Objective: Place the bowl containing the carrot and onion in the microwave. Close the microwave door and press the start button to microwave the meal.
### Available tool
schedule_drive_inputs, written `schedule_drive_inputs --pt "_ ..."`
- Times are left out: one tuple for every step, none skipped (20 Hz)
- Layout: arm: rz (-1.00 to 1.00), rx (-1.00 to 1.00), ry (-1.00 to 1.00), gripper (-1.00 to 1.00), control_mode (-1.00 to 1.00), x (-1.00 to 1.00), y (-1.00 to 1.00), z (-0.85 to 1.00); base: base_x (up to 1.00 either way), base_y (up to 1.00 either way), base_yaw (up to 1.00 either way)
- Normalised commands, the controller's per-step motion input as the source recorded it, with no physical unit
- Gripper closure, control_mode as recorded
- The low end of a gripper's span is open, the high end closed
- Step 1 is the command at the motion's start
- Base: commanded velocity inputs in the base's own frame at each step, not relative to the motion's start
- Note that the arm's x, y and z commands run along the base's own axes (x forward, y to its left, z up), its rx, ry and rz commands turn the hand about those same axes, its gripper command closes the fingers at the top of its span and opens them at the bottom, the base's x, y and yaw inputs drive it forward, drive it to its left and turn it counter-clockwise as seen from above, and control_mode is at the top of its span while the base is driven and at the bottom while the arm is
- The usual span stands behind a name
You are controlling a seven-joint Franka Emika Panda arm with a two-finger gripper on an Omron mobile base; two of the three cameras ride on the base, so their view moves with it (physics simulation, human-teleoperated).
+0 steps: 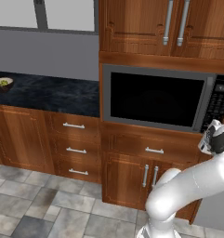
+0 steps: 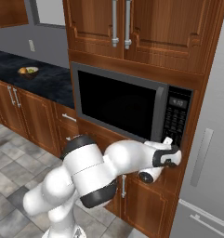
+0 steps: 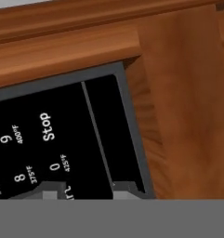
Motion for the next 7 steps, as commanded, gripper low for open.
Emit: schedule_drive_inputs --pt "-0.07 0.02 0.00 1.00 -1.00 0.41 0.00 0.00 0.00 0.00 0.00" --pt "-0.08 0.01 0.00 1.00 -1.00 0.40 0.00 0.11 0.00 0.00 0.00" --pt "-0.07 0.01 0.02 1.00 -1.00 0.40 0.00 0.32 0.00 0.00 0.00" --pt "-0.06 0.00 0.08 1.00 -1.00 0.37 0.00 0.57 0.00 0.00 0.00" --pt "-0.05 0.00 0.11 1.00 -1.00 0.33 0.00 0.76 0.00 0.00 0.00" --pt "-0.04 0.00 0.15 1.00 -1.00 0.29 0.00 0.90 0.00 0.00 0.00" --pt "-0.04 -0.01 0.17 1.00 -1.00 0.22 0.00 1.00 0.00 0.00 0.00"
